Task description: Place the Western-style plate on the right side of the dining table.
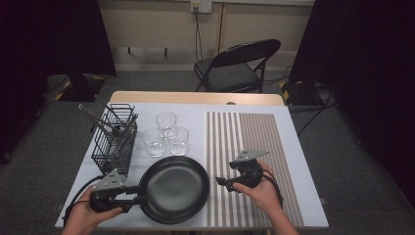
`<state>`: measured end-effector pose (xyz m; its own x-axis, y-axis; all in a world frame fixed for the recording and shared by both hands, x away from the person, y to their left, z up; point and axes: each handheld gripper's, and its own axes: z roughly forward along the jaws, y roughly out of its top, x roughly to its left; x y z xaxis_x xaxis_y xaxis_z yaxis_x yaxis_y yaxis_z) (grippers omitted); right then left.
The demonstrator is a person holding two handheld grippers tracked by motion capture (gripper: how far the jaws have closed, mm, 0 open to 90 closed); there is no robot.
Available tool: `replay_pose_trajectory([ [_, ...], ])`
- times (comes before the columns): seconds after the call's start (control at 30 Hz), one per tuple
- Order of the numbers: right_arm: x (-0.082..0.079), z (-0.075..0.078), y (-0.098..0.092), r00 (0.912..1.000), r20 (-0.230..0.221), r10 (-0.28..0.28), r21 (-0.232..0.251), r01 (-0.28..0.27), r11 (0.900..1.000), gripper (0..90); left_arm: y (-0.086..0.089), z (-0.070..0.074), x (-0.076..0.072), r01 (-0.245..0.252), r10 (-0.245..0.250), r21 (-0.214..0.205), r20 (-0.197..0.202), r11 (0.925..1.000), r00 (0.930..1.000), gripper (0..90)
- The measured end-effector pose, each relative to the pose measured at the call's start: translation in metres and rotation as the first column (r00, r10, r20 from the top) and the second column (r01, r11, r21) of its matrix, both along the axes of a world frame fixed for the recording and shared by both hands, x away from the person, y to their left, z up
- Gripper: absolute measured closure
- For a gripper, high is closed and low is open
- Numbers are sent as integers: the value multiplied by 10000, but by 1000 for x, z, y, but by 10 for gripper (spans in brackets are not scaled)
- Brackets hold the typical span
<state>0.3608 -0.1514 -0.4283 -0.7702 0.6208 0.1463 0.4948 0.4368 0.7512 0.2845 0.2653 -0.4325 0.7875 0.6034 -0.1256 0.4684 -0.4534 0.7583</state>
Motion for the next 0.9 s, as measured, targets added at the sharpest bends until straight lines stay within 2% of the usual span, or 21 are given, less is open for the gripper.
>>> replay_pose_trajectory([
  [0.07, 0, 0, 2, 10000, -27, -5, 42, 5, 10000, 203, 0, 0, 0, -30, 30, -38, -54, 10000, 10000, 575],
  [0.23, 0, -1, 5, 9999, -88, 95, -5, -95, 10000, 204, 0, 1, 1, 79, -79, 182, -22, 9998, 10000, 589],
  [0.53, 0, -3, 10, 9996, -205, 184, -62, -186, 9998, 211, -2, 1, 1, 0, 2, 136, -119, 9999, 9999, 600],
  [0.9, 0, -4, 15, 9993, -192, 319, -161, -322, 9994, 216, -3, 2, 0, 24, -27, 343, 91, 9994, 10000, 621],
])
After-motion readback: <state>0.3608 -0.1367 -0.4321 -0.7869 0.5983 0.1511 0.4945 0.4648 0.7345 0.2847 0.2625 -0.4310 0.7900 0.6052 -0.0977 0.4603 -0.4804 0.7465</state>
